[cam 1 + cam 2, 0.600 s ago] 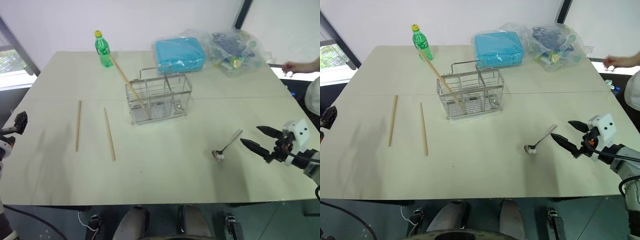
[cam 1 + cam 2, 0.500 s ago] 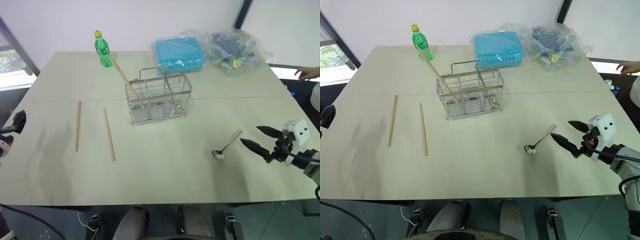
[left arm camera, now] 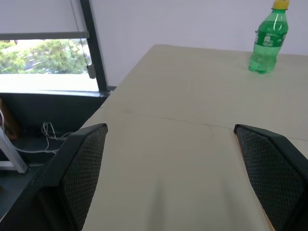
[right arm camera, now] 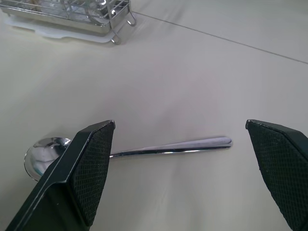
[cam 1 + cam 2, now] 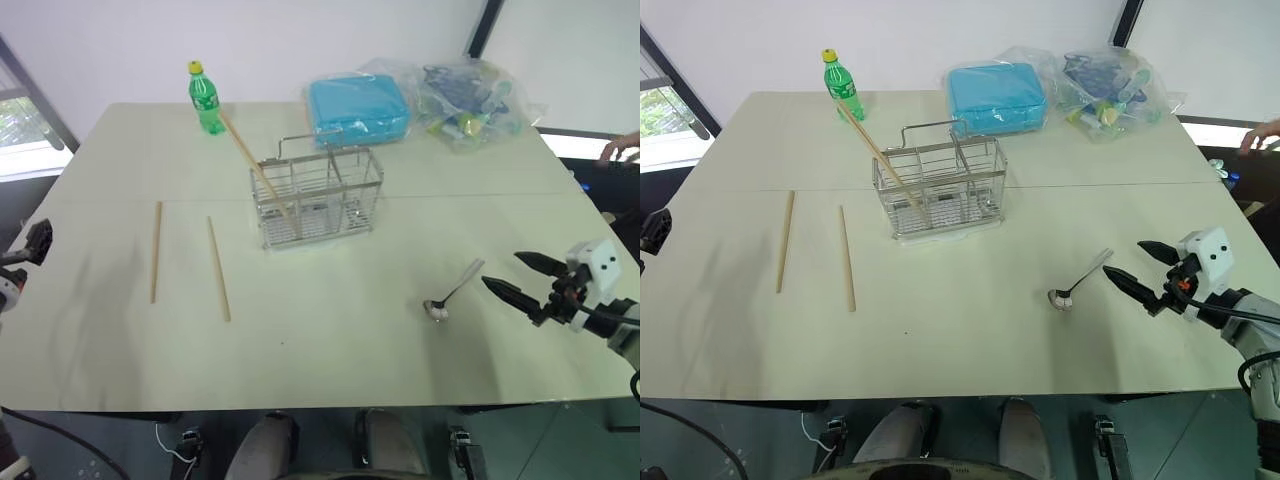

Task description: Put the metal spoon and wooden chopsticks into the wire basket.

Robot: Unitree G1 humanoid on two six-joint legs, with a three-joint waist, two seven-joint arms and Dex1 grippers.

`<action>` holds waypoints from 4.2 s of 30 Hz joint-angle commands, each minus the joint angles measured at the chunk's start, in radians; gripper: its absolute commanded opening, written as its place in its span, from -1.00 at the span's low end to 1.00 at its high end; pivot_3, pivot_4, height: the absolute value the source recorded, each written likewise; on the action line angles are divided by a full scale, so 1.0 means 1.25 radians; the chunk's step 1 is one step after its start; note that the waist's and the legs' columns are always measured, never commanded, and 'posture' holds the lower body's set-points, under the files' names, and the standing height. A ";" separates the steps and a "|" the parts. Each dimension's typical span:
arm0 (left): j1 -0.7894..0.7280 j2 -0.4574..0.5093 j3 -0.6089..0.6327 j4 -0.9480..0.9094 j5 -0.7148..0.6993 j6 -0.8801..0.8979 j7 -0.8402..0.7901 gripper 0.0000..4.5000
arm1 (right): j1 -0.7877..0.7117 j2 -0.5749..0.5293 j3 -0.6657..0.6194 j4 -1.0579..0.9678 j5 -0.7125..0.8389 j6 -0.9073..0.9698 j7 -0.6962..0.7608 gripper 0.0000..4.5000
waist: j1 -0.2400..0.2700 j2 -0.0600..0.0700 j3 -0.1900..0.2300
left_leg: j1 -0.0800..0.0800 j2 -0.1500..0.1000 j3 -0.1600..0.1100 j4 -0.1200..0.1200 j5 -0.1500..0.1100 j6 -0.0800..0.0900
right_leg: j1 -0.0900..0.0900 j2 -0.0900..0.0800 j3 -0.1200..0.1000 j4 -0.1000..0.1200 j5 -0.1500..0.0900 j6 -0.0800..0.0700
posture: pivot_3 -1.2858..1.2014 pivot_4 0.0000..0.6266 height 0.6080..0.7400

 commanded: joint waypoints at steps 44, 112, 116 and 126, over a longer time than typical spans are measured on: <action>-0.288 0.196 -0.619 -0.274 -0.249 0.214 -0.551 0.98 | -0.917 0.020 0.750 0.968 -0.585 -0.957 0.555 1.00 | -0.025 0.006 0.004 | 0.000 0.002 0.004 0.000 0.004 -0.008 | -0.002 0.004 0.002 0.002 0.004 0.000 | 0.03 -0.52 0.89; -0.438 0.160 -0.484 -0.107 -0.180 0.158 -0.465 1.00 | -0.916 0.390 0.321 0.400 0.011 -0.052 -0.155 -0.97 | -0.029 0.002 0.002 | -0.002 0.003 0.004 0.002 0.005 -0.008 | -0.010 0.005 0.003 0.012 0.006 -0.002 | 0.03 -0.52 0.89; -0.433 0.161 -0.477 -0.107 -0.179 0.156 -0.463 1.00 | -0.940 0.400 0.305 0.421 0.006 -0.052 -0.154 -0.97 | -0.029 0.002 0.002 | -0.002 0.003 0.004 0.002 0.005 -0.008 | -0.010 0.005 0.003 0.012 0.006 -0.002 | 0.03 -0.52 0.89; -0.433 0.151 -0.474 -0.103 -0.173 0.149 -0.458 1.00 | -0.962 0.426 0.292 0.416 -0.007 -0.046 -0.149 -0.97 | -0.029 0.002 0.002 | -0.002 0.003 0.004 0.002 0.005 -0.008 | -0.010 0.005 0.003 0.012 0.006 -0.002 | 0.03 -0.52 0.89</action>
